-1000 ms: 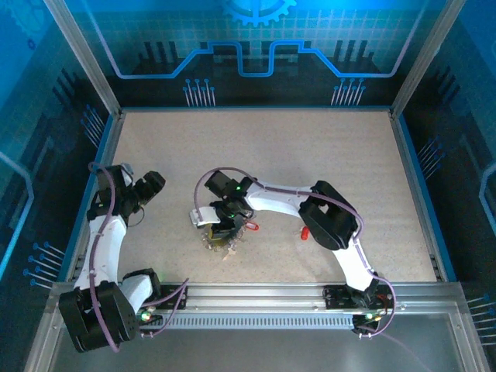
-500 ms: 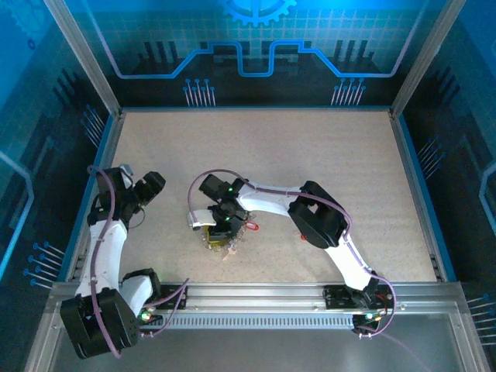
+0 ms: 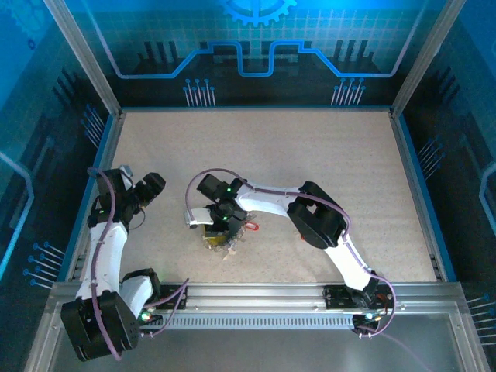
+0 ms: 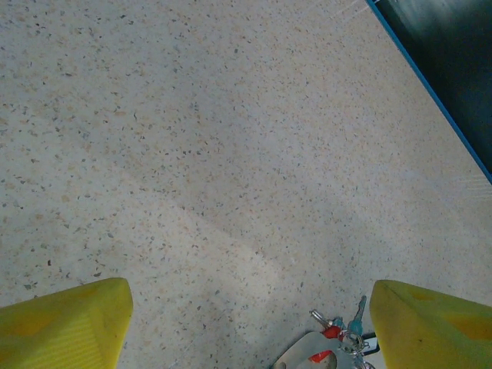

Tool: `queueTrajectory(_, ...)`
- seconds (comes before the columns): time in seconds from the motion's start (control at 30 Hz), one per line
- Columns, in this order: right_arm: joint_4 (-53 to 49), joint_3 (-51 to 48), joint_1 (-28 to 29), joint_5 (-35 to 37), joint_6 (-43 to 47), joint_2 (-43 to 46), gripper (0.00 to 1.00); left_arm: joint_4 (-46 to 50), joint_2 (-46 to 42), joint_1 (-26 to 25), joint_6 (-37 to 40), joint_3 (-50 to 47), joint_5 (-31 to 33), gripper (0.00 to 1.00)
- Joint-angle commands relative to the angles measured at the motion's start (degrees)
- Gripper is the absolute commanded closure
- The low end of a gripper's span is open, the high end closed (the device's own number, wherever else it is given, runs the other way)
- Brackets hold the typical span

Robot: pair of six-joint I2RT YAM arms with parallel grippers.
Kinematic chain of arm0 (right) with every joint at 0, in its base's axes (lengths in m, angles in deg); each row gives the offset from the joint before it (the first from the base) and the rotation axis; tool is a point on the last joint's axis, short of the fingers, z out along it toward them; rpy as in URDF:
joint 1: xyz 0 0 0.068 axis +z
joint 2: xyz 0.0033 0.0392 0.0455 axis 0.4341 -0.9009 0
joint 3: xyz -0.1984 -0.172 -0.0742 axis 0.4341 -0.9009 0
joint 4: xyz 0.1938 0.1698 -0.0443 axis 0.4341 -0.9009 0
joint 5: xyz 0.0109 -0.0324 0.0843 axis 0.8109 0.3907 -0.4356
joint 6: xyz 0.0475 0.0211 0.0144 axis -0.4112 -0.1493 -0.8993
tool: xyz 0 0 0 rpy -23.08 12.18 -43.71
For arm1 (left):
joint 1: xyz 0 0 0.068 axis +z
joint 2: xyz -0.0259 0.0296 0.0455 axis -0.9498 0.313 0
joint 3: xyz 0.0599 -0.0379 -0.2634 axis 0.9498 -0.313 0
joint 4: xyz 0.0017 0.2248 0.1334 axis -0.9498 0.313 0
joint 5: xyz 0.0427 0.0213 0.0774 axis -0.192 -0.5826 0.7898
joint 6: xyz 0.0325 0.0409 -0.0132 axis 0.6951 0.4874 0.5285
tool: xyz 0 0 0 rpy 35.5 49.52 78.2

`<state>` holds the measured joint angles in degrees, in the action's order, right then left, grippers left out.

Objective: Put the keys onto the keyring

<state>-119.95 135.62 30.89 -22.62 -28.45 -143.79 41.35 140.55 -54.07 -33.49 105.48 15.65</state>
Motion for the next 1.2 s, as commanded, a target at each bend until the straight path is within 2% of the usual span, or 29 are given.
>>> queueTrajectory(0.0,-1.51,2.14,1.02,0.65,-1.00,-2.00,0.88,-0.98,-0.78,0.49,-0.98,-0.49,-1.33,0.18)
queueTrajectory(0.43,-1.40,1.39,1.10,-0.46,-1.54,-2.49,0.87,-1.39,-0.90,0.43,-0.67,-0.64,-1.20,0.18)
queueTrajectory(0.57,-0.07,-0.12,1.12,-1.85,-1.32,-1.53,0.99,-1.16,-0.35,0.47,-0.45,-0.19,-1.48,0.18)
queueTrajectory(0.7,1.11,-1.48,0.95,-1.45,-0.86,0.54,1.00,-2.30,-0.78,0.46,-0.60,-0.97,-1.30,0.18)
queueTrajectory(0.83,8.99,-8.08,0.76,-1.50,-0.69,6.30,1.00,-2.56,-1.86,0.47,-1.90,-0.59,-1.90,0.17)
queueTrajectory(0.97,16.90,-14.93,-0.56,-0.33,-2.75,13.76,1.00,-14.08,-6.69,0.41,-2.62,-3.45,-8.91,0.21)
queueTrajectory(1.17,33.12,-28.50,-3.10,0.24,-3.87,27.33,1.00,-18.06,-3.96,-1.03,0.62,2.09,-16.83,0.25)
